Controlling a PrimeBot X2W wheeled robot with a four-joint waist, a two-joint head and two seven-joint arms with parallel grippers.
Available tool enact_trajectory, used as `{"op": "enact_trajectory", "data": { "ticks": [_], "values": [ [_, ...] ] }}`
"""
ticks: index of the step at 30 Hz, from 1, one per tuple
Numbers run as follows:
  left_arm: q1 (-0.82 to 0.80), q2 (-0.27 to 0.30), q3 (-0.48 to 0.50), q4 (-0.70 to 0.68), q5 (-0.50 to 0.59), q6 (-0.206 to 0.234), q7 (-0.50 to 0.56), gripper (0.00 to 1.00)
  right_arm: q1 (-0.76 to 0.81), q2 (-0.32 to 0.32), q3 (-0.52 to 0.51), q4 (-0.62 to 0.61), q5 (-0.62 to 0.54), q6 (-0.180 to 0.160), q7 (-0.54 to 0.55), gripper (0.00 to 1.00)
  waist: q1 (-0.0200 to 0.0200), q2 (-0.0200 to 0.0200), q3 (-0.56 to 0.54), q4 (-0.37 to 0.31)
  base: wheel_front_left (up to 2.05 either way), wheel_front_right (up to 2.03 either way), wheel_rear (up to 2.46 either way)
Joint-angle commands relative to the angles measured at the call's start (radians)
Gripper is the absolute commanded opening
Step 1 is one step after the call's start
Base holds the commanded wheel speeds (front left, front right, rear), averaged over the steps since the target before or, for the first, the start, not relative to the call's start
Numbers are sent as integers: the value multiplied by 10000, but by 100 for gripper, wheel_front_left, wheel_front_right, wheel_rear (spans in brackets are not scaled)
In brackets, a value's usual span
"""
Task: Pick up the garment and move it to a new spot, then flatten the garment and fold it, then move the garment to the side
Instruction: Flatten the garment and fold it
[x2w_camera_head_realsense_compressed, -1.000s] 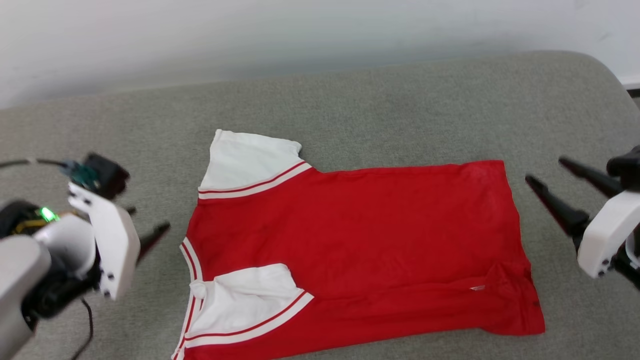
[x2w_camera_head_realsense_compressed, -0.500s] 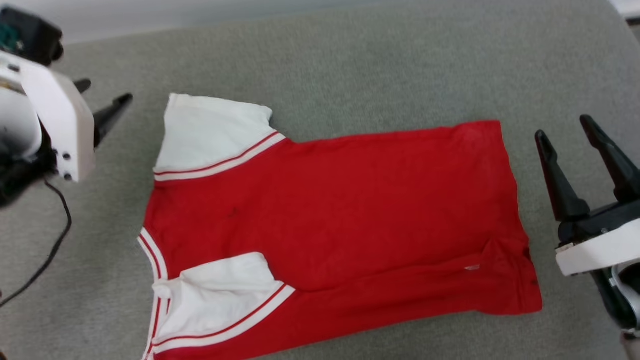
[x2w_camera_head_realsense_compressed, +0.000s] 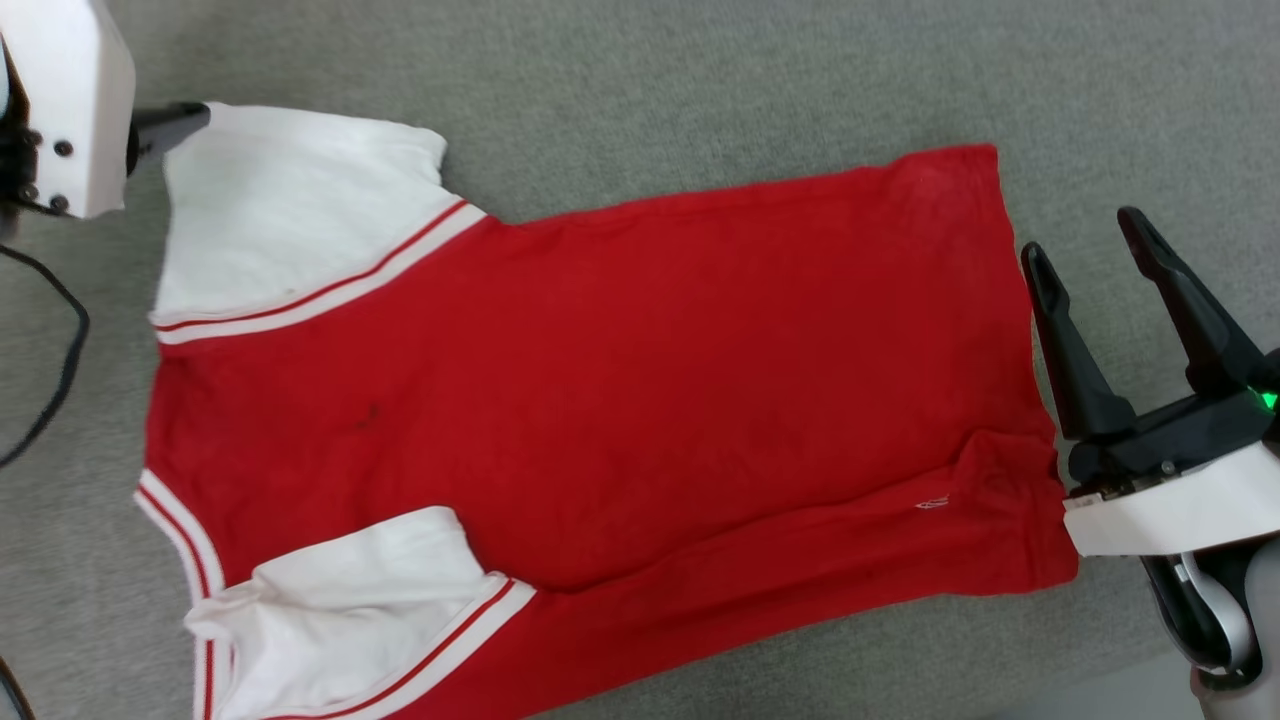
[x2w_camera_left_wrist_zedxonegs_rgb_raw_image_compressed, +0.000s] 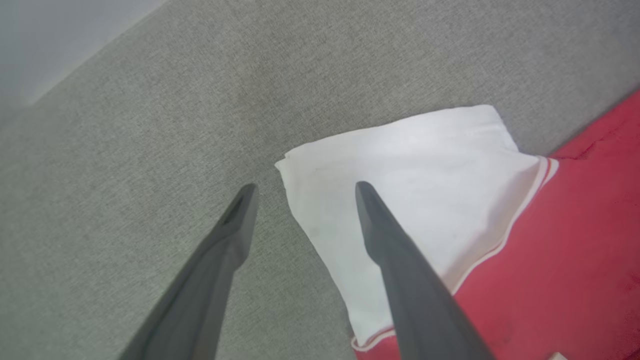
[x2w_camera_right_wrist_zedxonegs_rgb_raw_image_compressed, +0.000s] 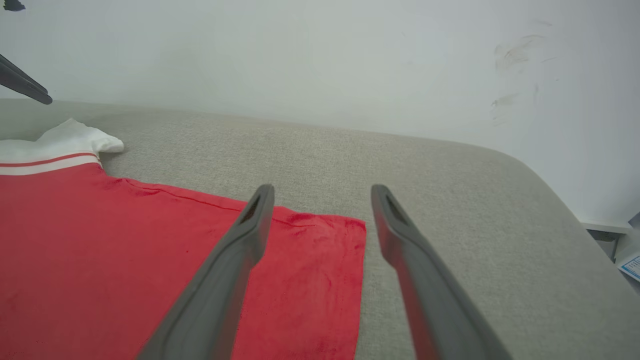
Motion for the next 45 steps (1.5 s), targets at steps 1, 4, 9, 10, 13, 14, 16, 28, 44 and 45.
{"op": "enact_trajectory", "data": {
  "ticks": [1, 4, 9, 10, 13, 14, 16, 28, 44, 45],
  "values": [
    [-253, -50, -87, 106, 103, -36, 250, 100, -228, 83, 49, -68, -53, -8, 10, 100, -1, 0, 507, -308, 0, 0, 0],
    [-640, -105, -284, 360, 314, -83, 770, 100, -402, 129, 161, -99, -71, -8, -44, 100, -1, 0, 856, -439, 0, 0, 0],
    [-721, -162, -701, 861, 483, -271, 1399, 100, -597, 191, 263, 15, -128, -8, -164, 100, -1, 0, 1155, -541, 0, 0, 0],
    [-662, -173, -781, 946, 494, -317, 1471, 100, -602, 179, 276, 43, -117, -8, -176, 100, -1, 0, 1173, -551, 0, 0, 0],
    [-502, -141, -988, 1073, 497, -551, 1620, 45, -707, 49, 232, 138, -35, -8, -175, 100, -1, 0, 1156, -540, 0, 0, 0],
    [-456, -179, -1005, 1092, 481, -593, 1610, 0, -752, -11, 210, 165, -3, -8, -138, 100, -1, 0, 1123, -523, 0, 0, 0],
    [-419, -189, -1062, 1111, 506, -688, 1552, 0, -846, -78, 113, 145, -46, -8, -102, 100, -1, 0, 1015, -477, 0, 0, 0],
    [-236, -805, -1087, 824, 394, -1072, 150, 0, -2708, -2423, 913, 476, 1134, -8, 3625, 100, -1, 0, -189, 248, 0, 0, 0],
    [-483, -1248, -1322, -155, 348, -1158, -472, 0, -6487, -4263, 3907, 2820, 4476, -8, 10456, 100, -1, 0, -80, 1199, 0, 0, 0],
    [-538, -1277, -1334, -203, 361, -1161, -485, 0, -6643, -4187, 4009, 3007, 4476, -8, 10635, 100, -1, 0, -19, 1260, 0, 0, 0]
  ]
}}
